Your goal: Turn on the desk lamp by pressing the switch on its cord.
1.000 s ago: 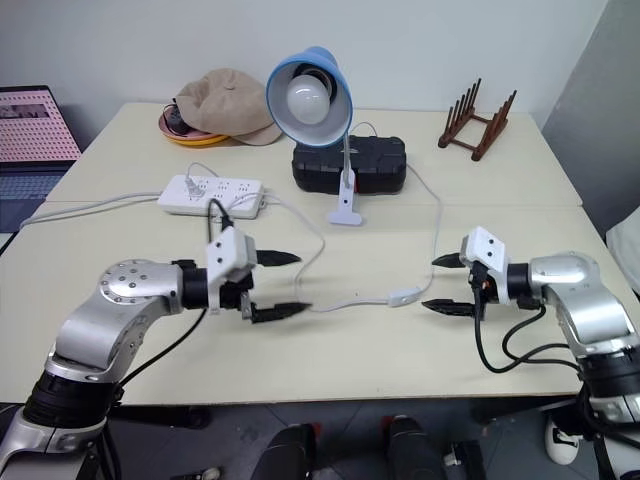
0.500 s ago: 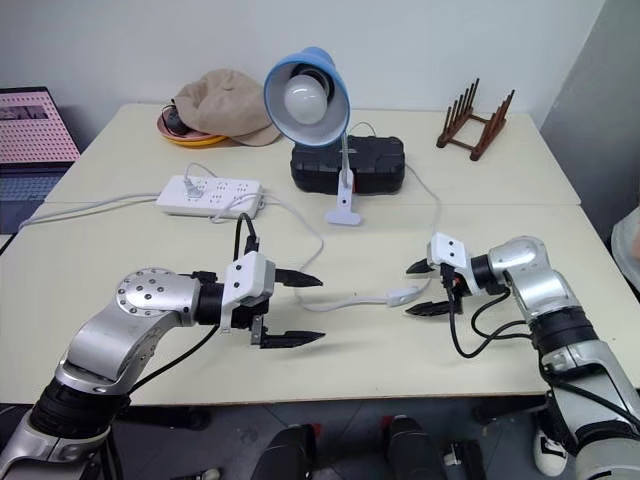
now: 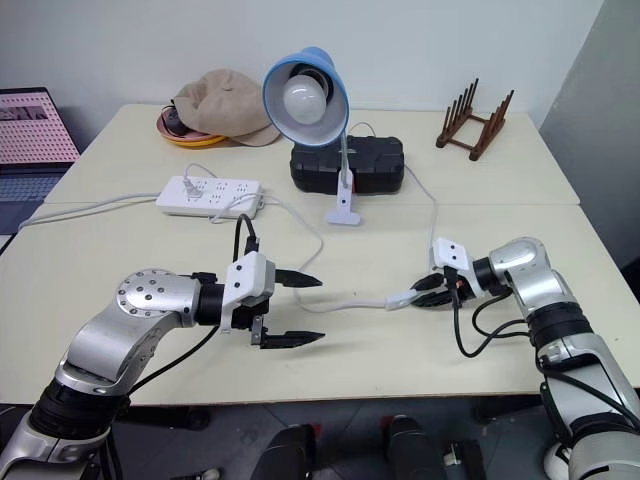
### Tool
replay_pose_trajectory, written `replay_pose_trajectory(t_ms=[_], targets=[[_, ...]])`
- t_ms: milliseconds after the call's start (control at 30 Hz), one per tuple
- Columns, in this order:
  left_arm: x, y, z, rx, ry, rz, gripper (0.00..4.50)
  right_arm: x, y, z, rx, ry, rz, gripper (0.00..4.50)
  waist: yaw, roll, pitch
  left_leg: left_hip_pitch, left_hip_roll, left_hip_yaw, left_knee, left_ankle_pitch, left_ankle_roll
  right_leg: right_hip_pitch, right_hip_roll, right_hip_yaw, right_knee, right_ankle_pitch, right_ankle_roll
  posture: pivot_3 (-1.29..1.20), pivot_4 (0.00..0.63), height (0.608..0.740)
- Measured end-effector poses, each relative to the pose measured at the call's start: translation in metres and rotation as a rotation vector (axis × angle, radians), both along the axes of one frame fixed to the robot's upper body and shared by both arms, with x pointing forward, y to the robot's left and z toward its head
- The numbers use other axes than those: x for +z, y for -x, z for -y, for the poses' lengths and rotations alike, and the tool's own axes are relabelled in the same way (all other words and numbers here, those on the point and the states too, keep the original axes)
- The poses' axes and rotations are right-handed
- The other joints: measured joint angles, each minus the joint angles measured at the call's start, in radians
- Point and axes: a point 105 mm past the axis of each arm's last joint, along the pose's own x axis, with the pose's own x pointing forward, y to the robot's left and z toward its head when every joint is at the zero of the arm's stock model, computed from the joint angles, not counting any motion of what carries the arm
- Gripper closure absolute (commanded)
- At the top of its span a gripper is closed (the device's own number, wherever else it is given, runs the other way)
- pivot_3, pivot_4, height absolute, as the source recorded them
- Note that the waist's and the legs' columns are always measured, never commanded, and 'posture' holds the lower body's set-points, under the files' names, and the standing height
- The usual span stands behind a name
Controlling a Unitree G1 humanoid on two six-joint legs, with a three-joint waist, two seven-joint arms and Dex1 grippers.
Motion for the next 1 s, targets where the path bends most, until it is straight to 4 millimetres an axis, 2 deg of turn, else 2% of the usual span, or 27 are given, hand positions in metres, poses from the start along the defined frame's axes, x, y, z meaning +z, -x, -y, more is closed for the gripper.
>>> replay_pose_trajectory(t_ms=[367, 433, 500, 600, 733, 867, 1000], targets=[[0.002, 0.001, 0.003, 0.005, 0.030, -0.032, 0.00, 0.003, 0.001, -0.004, -0.040, -0.060, -0.031, 4.12, 0.000, 0.000, 0.000, 0.000, 0.000, 0.000, 0.000, 0.000, 0.000, 0.000, 0.000, 0.000, 0.000, 0.000, 0.000, 0.00, 0.150, 0.740], [0.003, 0.000, 0.000, 0.074, 0.138, -0.176, 0.00, 0.014, -0.001, -0.011, -0.096, -0.149, -0.077, 4.12, 0.000, 0.000, 0.000, 0.000, 0.000, -0.001, 0.001, 0.000, 0.000, 0.000, 0.000, 0.000, 0.002, 0.000, 0.000, 0.00, 0.150, 0.740], [0.009, 0.001, -0.006, 0.145, 0.261, -0.343, 0.00, 0.034, 0.002, -0.020, -0.144, -0.268, -0.154, 4.12, -0.002, 0.000, 0.000, 0.000, 0.000, -0.002, 0.001, 0.000, 0.000, -0.001, 0.001, -0.001, 0.003, 0.000, 0.000, 0.00, 0.150, 0.740], [0.016, 0.006, -0.012, 0.186, 0.352, -0.485, 0.00, 0.060, 0.008, -0.026, -0.184, -0.389, -0.243, 4.12, -0.001, 0.000, 0.000, 0.000, 0.000, -0.004, 0.001, 0.000, 0.000, 0.000, 0.001, -0.002, 0.002, 0.000, 0.000, 0.00, 0.150, 0.740], [0.015, 0.018, -0.001, 0.170, 0.475, -0.672, 0.00, 0.081, 0.023, -0.036, -0.202, -0.514, -0.431, 4.12, 0.000, 0.000, 0.000, -0.001, 0.000, -0.004, 0.002, 0.000, 0.000, 0.001, 0.001, -0.002, 0.002, 0.000, 0.000, 0.00, 0.150, 0.740], [0.025, 0.006, 0.006, 0.178, 0.553, -0.716, 0.00, 0.091, 0.038, -0.045, -0.161, -0.537, -0.535, 4.12, 0.006, 0.000, 0.000, 0.000, 0.000, -0.004, 0.003, 0.000, 0.000, 0.001, 0.001, -0.002, 0.002, 0.000, 0.000, 0.00, 0.150, 0.740], [0.030, -0.002, 0.009, 0.181, 0.563, -0.712, 0.00, 0.096, 0.049, -0.047, -0.129, -0.522, -0.569, 4.12, 0.003, 0.000, 0.000, -0.001, 0.000, -0.003, 0.003, 0.000, 0.000, 0.001, 0.001, -0.001, 0.001, 0.001, 0.001, 0.00, 0.150, 0.740]])
